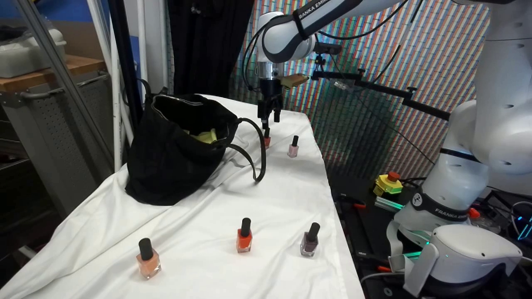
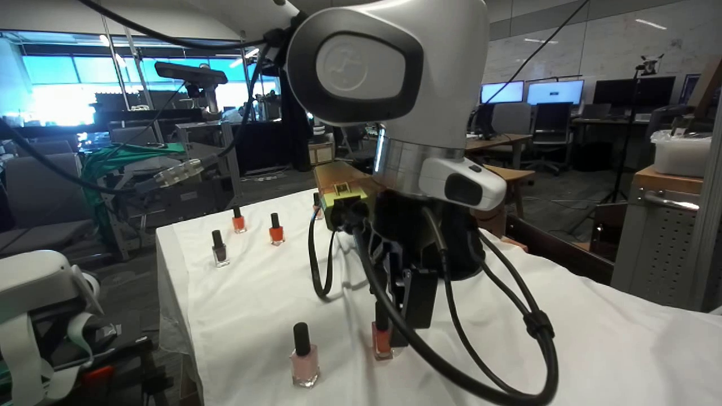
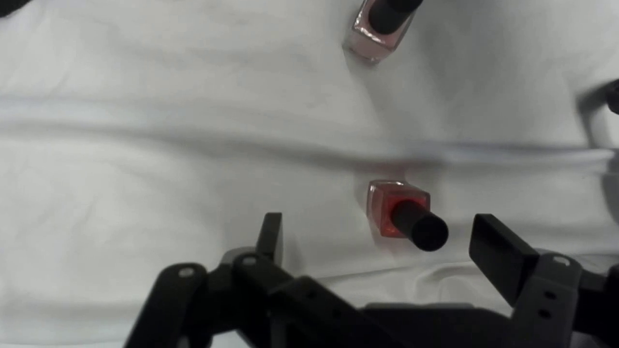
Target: Put all the nail polish bottles into the bag
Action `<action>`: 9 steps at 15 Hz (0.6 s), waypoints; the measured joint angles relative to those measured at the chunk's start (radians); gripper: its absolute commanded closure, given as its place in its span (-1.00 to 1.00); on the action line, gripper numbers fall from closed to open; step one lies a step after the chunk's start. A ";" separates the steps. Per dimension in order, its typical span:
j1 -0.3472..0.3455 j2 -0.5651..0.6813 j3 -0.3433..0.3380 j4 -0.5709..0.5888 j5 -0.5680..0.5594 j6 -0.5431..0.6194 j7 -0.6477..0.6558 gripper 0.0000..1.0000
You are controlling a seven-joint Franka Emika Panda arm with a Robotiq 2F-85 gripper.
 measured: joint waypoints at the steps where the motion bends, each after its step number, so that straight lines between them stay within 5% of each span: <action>1: 0.000 0.009 0.003 0.000 -0.001 0.013 -0.001 -1.00; 9: 0.014 0.065 0.030 -0.001 -0.047 0.098 -0.002 -1.00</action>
